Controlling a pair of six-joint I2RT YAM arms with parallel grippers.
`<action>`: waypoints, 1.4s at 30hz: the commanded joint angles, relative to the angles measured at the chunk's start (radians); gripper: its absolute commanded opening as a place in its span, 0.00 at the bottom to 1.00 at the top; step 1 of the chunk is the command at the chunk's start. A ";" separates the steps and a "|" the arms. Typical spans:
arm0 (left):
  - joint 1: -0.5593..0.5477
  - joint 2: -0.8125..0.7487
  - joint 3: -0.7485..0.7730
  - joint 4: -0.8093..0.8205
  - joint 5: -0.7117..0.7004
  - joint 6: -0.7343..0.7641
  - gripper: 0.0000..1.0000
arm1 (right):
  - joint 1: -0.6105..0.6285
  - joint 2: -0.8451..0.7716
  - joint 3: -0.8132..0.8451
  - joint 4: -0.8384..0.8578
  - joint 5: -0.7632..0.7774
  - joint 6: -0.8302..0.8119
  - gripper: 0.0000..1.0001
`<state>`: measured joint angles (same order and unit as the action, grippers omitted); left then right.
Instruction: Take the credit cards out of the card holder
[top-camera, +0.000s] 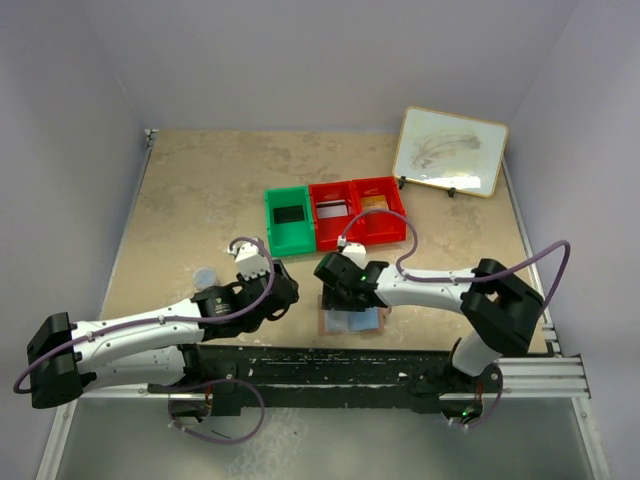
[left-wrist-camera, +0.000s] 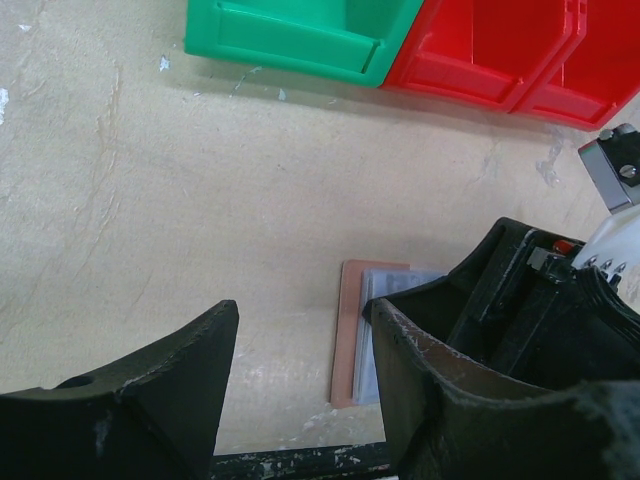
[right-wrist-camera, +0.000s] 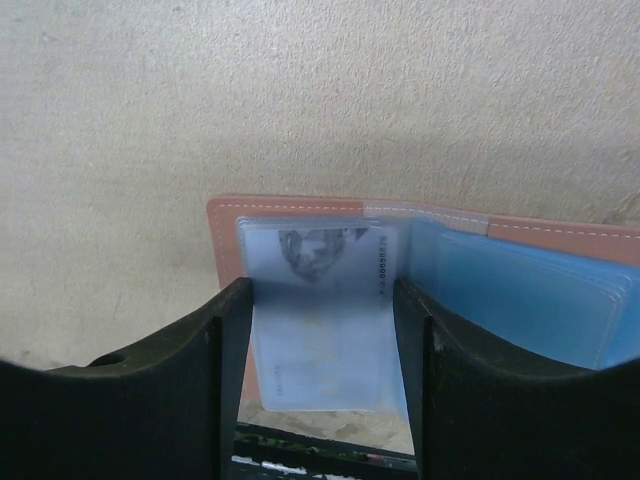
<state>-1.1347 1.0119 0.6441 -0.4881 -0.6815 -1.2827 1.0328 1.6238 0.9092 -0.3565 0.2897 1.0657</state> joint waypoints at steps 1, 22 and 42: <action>0.000 -0.021 0.005 0.010 -0.019 -0.012 0.54 | -0.015 -0.029 -0.115 0.152 -0.119 -0.005 0.57; -0.003 0.163 -0.107 0.561 0.370 0.061 0.54 | -0.167 -0.178 -0.387 0.491 -0.349 0.017 0.56; -0.006 0.037 -0.243 0.626 0.355 -0.014 0.47 | -0.171 -0.180 -0.392 0.487 -0.348 0.028 0.56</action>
<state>-1.1255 1.1355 0.4164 0.1780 -0.3225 -1.2987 0.8551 1.4174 0.5411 0.1848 -0.0669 1.0752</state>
